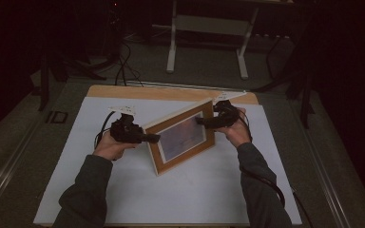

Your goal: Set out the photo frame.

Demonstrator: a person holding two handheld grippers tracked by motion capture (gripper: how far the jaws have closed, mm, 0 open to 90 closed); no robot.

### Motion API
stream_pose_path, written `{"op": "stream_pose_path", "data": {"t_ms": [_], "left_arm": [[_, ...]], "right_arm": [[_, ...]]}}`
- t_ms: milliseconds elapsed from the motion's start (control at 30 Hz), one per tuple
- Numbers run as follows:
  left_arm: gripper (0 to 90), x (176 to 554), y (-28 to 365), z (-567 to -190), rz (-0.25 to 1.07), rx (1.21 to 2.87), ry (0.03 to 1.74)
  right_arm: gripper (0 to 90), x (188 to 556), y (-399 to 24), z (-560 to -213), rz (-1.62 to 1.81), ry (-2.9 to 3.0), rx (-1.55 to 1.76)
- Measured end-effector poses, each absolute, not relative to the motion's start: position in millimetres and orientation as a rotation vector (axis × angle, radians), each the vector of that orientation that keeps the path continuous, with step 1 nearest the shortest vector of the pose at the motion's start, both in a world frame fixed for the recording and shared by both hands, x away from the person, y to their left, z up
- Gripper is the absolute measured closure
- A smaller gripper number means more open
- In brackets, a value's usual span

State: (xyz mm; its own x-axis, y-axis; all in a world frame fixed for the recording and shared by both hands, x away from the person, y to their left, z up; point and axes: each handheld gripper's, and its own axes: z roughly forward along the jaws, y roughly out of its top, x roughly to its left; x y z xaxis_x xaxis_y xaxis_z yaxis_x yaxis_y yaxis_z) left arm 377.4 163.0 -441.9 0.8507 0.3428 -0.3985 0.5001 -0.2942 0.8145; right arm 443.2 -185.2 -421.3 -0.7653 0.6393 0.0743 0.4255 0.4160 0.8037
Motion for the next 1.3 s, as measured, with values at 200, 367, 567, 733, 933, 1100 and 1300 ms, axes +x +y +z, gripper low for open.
{"op": "stream_pose_path", "data": {"t_ms": [200,367,567,733,933,1100,1300], "left_arm": [[69.3,379.2,162.1,-443.1,-0.188,1.903,0.609],[69.4,379.9,161.6,-443.5,-0.185,1.901,0.605],[69.5,379.6,159.8,-441.6,-0.177,1.921,0.598],[69.9,379.4,158.6,-440.4,-0.160,1.936,0.599],[70.4,380.0,157.0,-440.5,-0.148,1.934,0.613],[71.1,381.8,155.5,-441.1,-0.142,1.930,0.632],[72.3,383.7,154.5,-441.5,-0.124,1.924,0.661]], "right_arm": [[13.5,448.3,-186.2,-427.5,1.314,2.442,0.943],[14.7,448.8,-187.1,-429.1,1.339,2.440,0.932],[16.7,446.6,-189.7,-427.5,1.333,2.435,0.939],[17.0,445.3,-190.8,-427.5,1.329,2.431,0.949],[18.9,442.8,-193.3,-427.6,1.323,2.424,0.957],[27.9,440.9,-205.3,-428.8,1.374,2.409,0.990],[32.1,439.0,-210.3,-428.8,1.382,2.406,1.009]]}}
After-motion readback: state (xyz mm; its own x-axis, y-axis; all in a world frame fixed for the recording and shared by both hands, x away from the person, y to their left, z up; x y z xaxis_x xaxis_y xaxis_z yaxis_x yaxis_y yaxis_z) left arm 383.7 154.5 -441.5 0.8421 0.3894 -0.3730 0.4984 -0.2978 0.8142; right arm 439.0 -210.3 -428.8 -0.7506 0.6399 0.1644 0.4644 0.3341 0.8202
